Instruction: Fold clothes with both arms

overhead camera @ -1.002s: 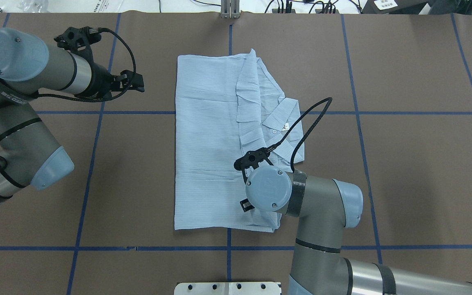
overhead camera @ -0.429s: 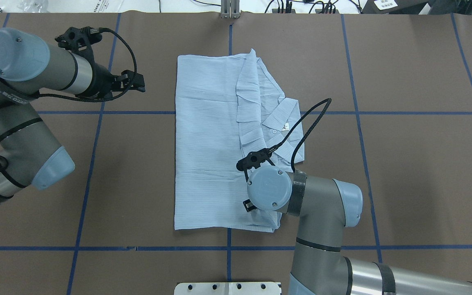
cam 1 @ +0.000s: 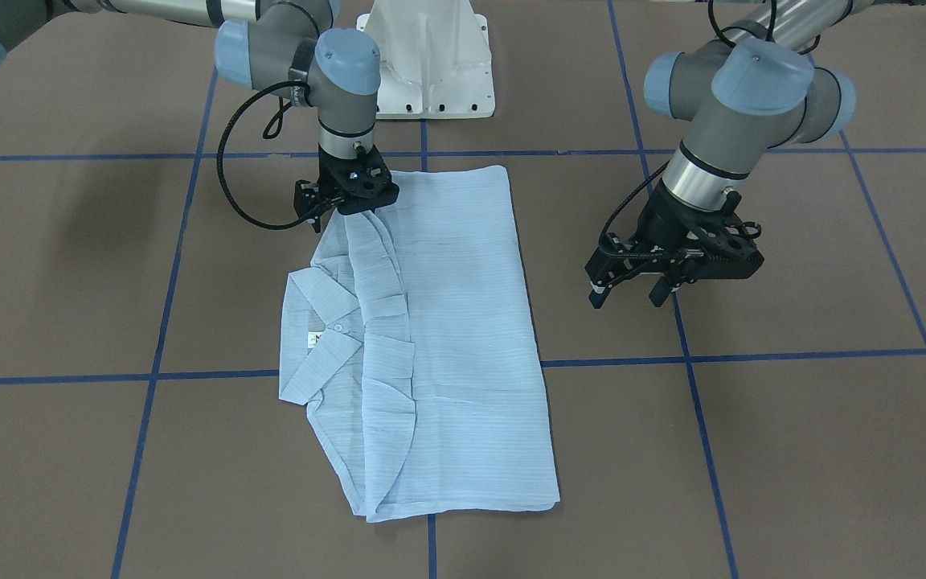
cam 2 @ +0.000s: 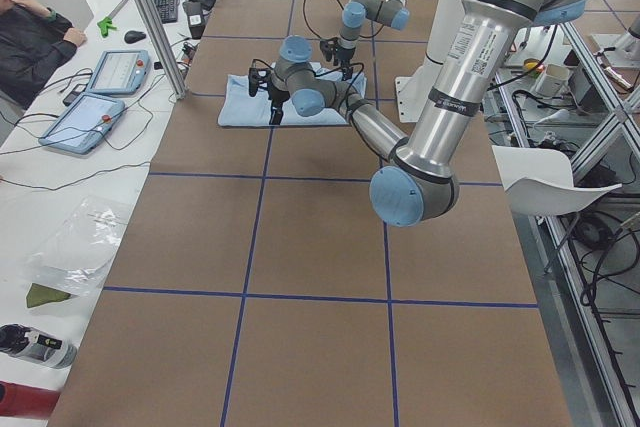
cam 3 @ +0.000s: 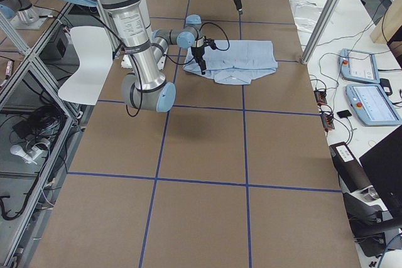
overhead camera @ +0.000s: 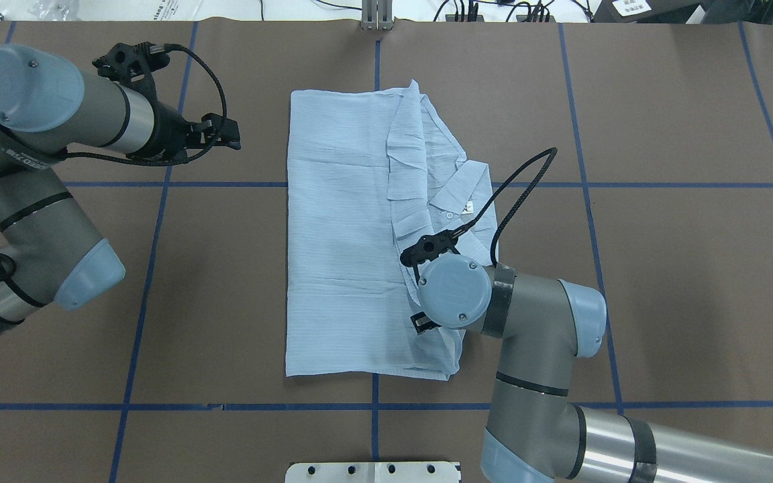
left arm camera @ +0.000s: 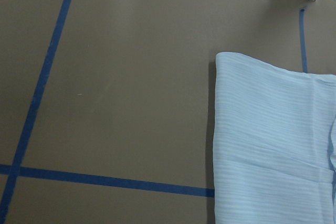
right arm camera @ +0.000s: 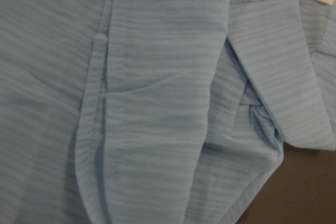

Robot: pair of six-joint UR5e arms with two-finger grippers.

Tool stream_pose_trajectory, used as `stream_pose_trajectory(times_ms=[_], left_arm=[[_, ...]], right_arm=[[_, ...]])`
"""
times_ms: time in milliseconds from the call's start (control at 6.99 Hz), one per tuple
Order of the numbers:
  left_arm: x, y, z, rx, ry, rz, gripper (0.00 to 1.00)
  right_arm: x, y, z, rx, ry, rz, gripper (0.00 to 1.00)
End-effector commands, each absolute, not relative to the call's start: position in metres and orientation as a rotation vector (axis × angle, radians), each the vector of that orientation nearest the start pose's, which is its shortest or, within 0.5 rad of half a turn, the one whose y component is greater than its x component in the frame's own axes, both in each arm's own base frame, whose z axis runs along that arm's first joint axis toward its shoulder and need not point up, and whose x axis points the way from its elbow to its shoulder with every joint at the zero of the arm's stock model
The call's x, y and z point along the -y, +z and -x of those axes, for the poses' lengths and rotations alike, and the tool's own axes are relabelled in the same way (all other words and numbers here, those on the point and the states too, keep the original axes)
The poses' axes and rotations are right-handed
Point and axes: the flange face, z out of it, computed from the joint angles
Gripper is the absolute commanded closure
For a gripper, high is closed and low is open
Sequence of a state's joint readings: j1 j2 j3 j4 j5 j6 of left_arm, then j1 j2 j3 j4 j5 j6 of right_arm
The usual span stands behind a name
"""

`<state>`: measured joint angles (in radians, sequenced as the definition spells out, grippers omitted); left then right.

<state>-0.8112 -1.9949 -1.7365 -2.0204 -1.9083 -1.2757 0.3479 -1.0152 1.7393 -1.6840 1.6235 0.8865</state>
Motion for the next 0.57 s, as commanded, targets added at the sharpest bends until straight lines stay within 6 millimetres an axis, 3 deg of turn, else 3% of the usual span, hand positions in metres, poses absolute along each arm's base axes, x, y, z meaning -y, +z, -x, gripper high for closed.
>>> stream_pose_trajectory(times_ms=[0,143,286,429], left_arm=[[0.528,0.291,-0.364,-1.043,-0.290,-0.281,0.00],[0.528,0.291,-0.364,-1.043,-0.290,-0.281,0.00],[0.527,0.290,-0.363,-1.044,-0.290,-0.282,0.00],[0.527,0.289,-0.363,-1.046,-0.289,-0.284,0.00]], right_arm=[[0.373,0.300,0.547,0.537,-0.349,-0.274,0.00],[0.380,0.318,0.524,0.528,-0.351,-0.261,0.00],[0.380,0.337,0.492,0.518,-0.363,-0.260,0.00],[0.374,0.358,0.473,0.496,-0.367,-0.248,0.00]])
